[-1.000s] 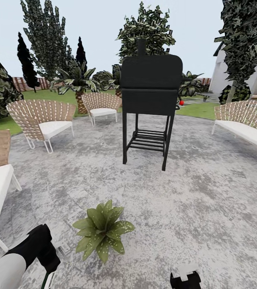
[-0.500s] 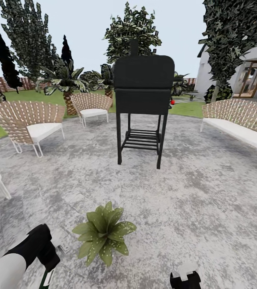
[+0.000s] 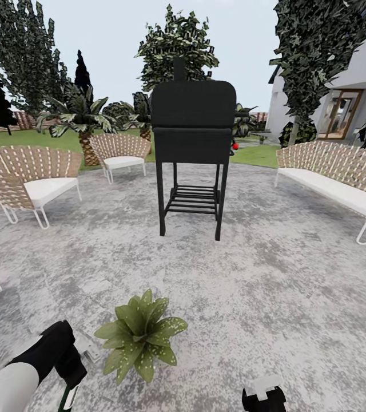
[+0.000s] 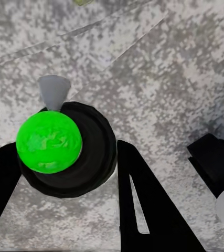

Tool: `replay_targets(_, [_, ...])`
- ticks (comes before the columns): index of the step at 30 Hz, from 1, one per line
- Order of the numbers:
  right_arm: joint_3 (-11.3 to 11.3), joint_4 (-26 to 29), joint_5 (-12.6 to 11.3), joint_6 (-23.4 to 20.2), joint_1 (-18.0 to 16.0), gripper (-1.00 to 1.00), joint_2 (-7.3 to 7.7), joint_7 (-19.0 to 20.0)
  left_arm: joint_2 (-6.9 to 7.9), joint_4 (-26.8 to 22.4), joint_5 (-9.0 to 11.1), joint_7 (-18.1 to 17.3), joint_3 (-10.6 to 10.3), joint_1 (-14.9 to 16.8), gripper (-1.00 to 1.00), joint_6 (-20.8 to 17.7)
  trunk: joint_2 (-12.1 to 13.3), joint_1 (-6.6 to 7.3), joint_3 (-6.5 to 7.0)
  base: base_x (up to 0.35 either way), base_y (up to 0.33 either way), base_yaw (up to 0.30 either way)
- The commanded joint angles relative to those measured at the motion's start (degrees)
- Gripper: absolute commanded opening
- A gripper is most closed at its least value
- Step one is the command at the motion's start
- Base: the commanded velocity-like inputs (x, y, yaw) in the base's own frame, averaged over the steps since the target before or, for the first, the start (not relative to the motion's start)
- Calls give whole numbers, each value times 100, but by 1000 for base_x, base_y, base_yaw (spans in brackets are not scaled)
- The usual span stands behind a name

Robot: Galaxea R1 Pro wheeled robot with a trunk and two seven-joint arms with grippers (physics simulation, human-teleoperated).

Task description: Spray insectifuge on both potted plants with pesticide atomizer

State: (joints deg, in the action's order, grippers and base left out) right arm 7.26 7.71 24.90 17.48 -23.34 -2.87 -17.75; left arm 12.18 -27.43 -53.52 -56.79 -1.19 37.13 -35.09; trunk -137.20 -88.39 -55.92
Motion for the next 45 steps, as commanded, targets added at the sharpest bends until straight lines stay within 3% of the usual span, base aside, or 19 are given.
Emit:
replay_targets(1, [50, -6, 59, 19, -4, 100, -3, -18, 3, 65, -34, -34, -12, -34, -100, -25, -2, 1, -5, 0, 0, -17])
replay_targets(6, [47, -6, 59, 19, -4, 100, -3, -18, 72, 178, -70, -7, -22, -252, -100, 10, -2, 1, -5, 0, 0, -4])
replay_targets(9, [48, -6, 59, 19, -4, 100, -3, -18, 64, 183, 2, 430, -14, -325, -100, 0, -2, 1, -5, 0, 0, 0])
replay_targets(11, [47, -6, 59, 19, -4, 100, -3, -18, 20, 132, 21, 485, 29, -329, -100, -12, -2, 1, -5, 0, 40, 0])
replay_targets(15, [47, -6, 59, 19, -4, 100, -3, -18, 7, 90, 19, 493, 408, -330, -100, -9, -2, 1, -5, 0, 252, 0])
replay_targets(18, [47, -6, 59, 19, -4, 100, -3, -18, -3, 63, 22, 494, 496, -330, -100, -7, -2, 1, -5, 0, 157, 0])
replay_targets(24, [47, -6, 59, 19, -4, 100, -3, -18, -71, 120, 34, 498, 514, -330, -100, 18, -2, 1, -5, 0, 10, -166])
replay_targets(28, [47, -6, 59, 19, -4, 100, -3, -18, -215, 153, 56, 538, 500, -330, -100, 399, -2, 1, -5, 0, 0, -23])
replay_targets(30, [47, -6, 59, 19, -4, 100, -3, -18, -172, 162, 245, 553, 497, -335, -100, 474, -2, 1, -5, 0, 0, -2])
replay_targets(35, [47, -6, 61, 19, -4, 100, -3, -18, -148, 678, 313, 849, 488, -460, -100, 579, -2, 1, -5, 0, 0, 0])
replay_targets(41, [47, -6, 60, 18, -4, 100, -3, -18, -139, 618, 309, 759, 475, -311, -100, 655, -2, 1, -5, 0, 0, 0])
replay_targets(45, [49, -6, 63, 18, -4, 100, -3, -18, -59, 612, 247, 380, 450, 46, -100, 654, -2, 1, -5, 0, 0, 0])
